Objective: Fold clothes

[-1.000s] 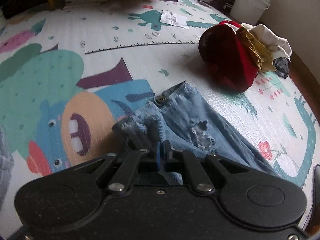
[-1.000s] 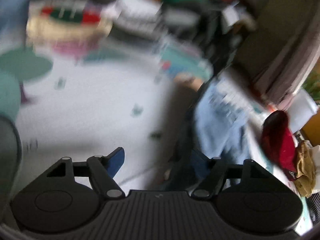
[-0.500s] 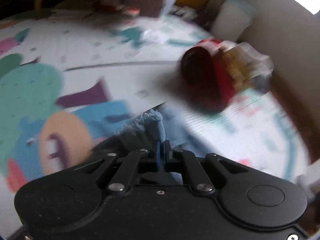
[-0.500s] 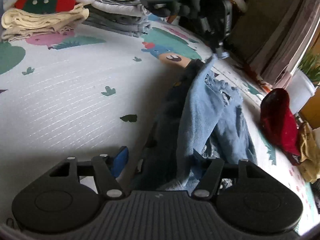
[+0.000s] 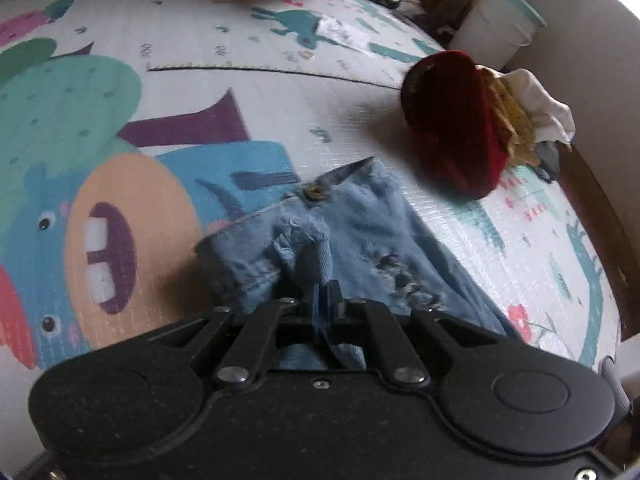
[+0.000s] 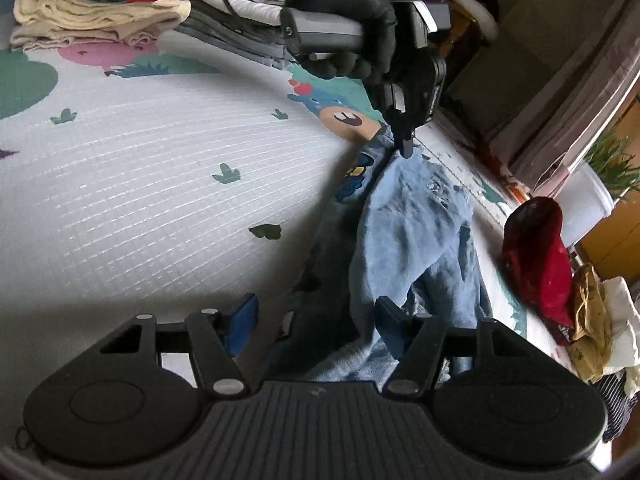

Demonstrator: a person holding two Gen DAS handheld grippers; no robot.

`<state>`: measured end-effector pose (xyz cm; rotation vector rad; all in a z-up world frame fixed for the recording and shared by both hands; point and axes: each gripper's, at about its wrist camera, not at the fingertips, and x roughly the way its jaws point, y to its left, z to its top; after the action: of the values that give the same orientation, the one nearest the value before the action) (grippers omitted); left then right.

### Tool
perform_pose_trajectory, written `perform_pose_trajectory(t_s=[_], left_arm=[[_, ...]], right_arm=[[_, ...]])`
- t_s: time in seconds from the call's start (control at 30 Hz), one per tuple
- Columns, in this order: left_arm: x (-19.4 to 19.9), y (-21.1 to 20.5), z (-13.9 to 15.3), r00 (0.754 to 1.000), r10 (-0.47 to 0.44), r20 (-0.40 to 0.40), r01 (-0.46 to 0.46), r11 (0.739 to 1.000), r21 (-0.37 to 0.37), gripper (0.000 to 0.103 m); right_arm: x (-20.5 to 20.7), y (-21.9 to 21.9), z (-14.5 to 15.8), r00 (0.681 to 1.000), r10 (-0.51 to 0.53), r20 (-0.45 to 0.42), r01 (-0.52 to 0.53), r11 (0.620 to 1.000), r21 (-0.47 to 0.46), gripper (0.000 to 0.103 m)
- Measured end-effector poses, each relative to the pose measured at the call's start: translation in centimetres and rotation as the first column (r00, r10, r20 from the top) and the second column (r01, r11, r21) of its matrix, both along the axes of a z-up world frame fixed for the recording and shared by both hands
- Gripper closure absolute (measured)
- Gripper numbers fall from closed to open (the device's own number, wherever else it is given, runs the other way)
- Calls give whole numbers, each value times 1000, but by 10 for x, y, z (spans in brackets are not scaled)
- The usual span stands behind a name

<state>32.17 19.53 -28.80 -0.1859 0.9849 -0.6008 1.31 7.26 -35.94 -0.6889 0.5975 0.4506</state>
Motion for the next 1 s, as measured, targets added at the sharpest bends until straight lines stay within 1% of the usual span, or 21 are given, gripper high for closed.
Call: perform_pose_trajectory(t_s=[0.07,0.1,0.13,0.2,0.23,0.27,0.33,0.43,0.5,0.53,0.57,0.63,0.7,0.73,0.8,0.83,0.87,0.93,0.97,1.0], left_arm=[[-3,4,14,999,-16,34,17,998,-57,101],[-5,8,19,999,-15,46,19,995,-97,101],[-7,13,24,998,-6,62,13,993,-120,102],[-9,16,24,998,11,58,-4,993,-115,102],[-10,16,20,999,18,47,-14,996,-84,102],[-9,13,14,999,31,33,-30,999,-37,101],[-6,10,6,997,77,17,-77,997,31,101],[-6,8,7,996,83,28,-85,993,85,101],[-6,9,13,994,101,38,-104,989,106,101],[-7,9,16,993,112,43,-116,987,116,95],[-7,10,21,992,120,41,-124,986,116,85],[-14,12,34,990,117,83,-127,985,117,74],[-20,8,47,986,98,138,-116,984,134,74],[-23,4,52,984,82,161,-102,987,123,74],[-32,-9,55,986,14,166,-30,995,91,74],[-37,-20,52,987,-31,159,16,996,90,74],[-42,-32,45,986,-78,144,63,993,103,74],[-52,-53,28,982,-159,106,143,979,146,74],[-55,-61,17,979,-184,86,166,970,180,74],[-58,-66,5,977,-205,63,185,954,237,74]], right_arm=[[1,0,1,1000,5,-13,-4,1000,6,38],[2,0,1,1000,5,-18,-5,1000,9,38],[3,0,2,1000,4,-26,-4,1000,13,38],[4,-1,3,999,2,-41,-1,1000,23,38],[5,-2,4,999,1,-49,1,1000,29,38],[5,-2,4,999,0,-53,1,1000,31,38],[5,-1,5,998,5,-64,-3,999,35,38],[7,-1,9,995,22,-93,-16,998,61,38],[5,-1,14,996,30,-79,-22,995,94,39],[5,-2,18,998,26,-65,-19,993,114,40],[5,-4,22,998,21,-54,-13,991,136,41],[6,-10,31,999,21,-31,-15,983,181,45],[8,-15,39,1000,28,3,-28,977,210,45],[10,-18,42,1000,25,17,-29,975,220,45],[24,-23,44,1000,-9,13,6,973,231,45],[35,-25,43,999,-34,-4,34,971,236,50],[46,-27,42,998,-55,-18,58,968,244,51],[66,-28,37,997,-57,-46,67,963,260,54],[74,-26,33,997,-44,-64,59,965,255,54],[81,-24,26,993,-30,-118,58,968,243,54]])
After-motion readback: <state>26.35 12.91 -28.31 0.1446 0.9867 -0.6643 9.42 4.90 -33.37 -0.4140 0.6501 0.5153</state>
